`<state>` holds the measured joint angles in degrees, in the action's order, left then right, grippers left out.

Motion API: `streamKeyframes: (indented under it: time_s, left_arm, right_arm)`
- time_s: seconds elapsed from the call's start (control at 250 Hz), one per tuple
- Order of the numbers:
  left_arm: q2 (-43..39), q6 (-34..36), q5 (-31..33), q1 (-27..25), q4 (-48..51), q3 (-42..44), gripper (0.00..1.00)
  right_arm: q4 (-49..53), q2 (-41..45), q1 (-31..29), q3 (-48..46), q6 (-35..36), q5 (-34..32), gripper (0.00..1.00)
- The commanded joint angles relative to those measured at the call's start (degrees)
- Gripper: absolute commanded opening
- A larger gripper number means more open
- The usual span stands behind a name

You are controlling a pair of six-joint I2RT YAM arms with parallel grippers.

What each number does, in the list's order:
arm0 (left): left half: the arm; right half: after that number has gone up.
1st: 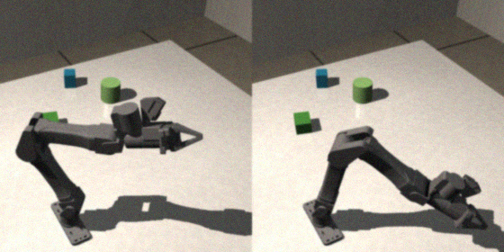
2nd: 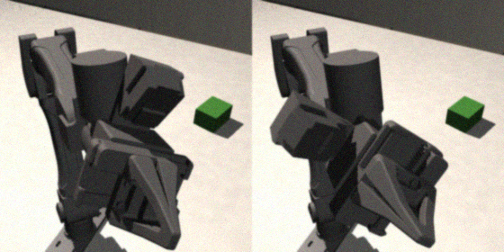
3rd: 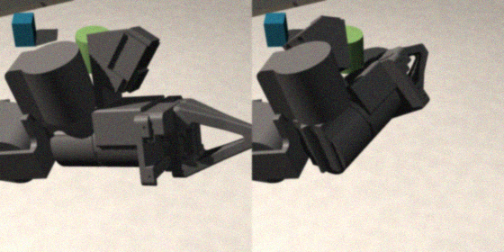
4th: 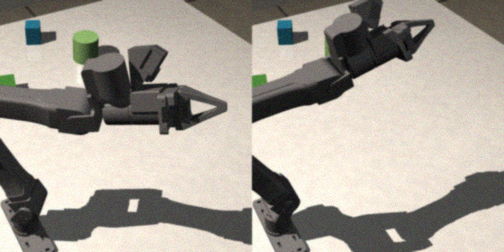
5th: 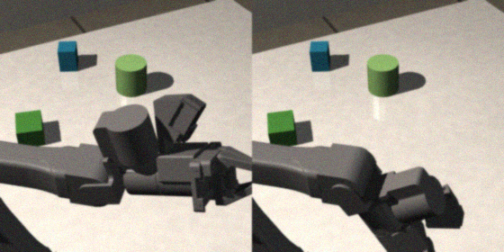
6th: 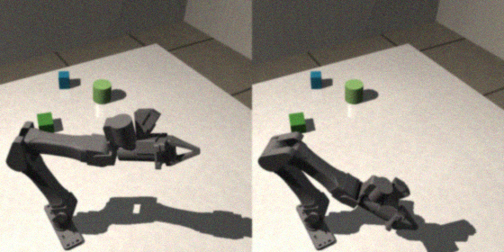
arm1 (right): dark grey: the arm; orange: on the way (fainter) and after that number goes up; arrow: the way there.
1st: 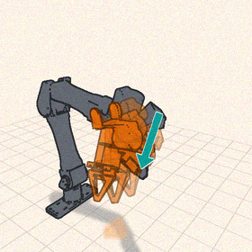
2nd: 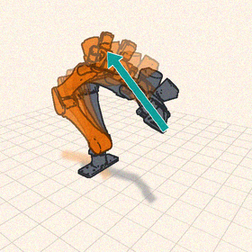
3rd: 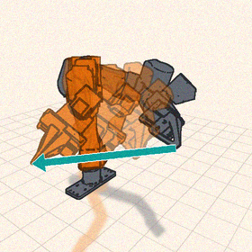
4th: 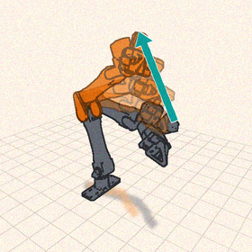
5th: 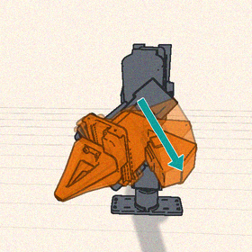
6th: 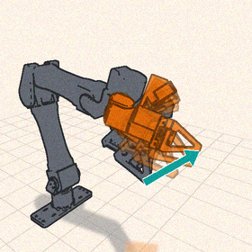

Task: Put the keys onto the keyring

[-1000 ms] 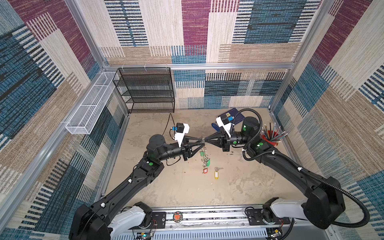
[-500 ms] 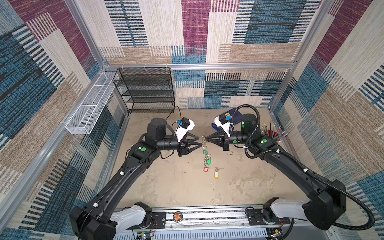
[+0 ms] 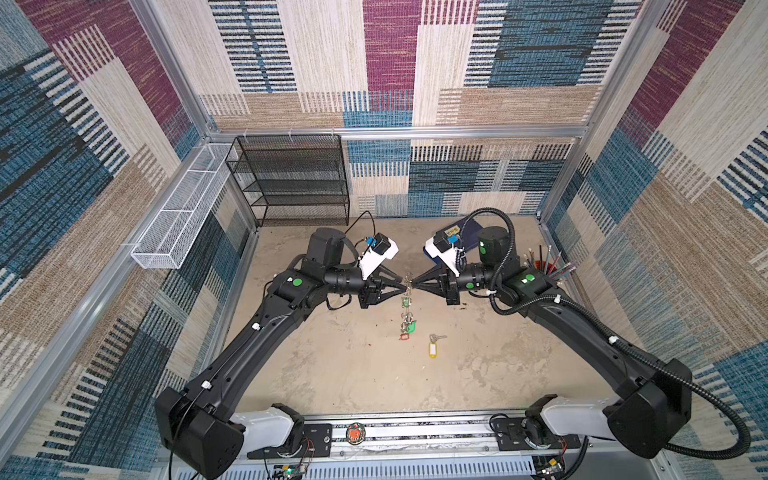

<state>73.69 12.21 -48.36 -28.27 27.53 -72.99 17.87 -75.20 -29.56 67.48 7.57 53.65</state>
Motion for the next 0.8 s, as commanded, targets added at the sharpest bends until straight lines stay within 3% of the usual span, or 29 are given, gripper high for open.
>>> streamKeyframes:
  time_s: [0.0,0.392,0.8]
  left_arm:
    - [0.2,1.9,-0.3,-0.2,0.1,-0.6,0.34]
    - [1.8,2.3,-1.3,-1.1,-0.4,-0.9,0.31]
    - [2.1,1.3,-3.0,-1.3,-2.2,0.0,0.1]
  right_arm:
    - [-1.9,0.7,-0.1,0.1,0.4,2.1,0.0]
    - [-2.9,0.9,0.0,-0.4,0.0,3.1,0.0]
    - [-2.7,-0.1,-0.1,-0.4,0.2,3.8,0.0]
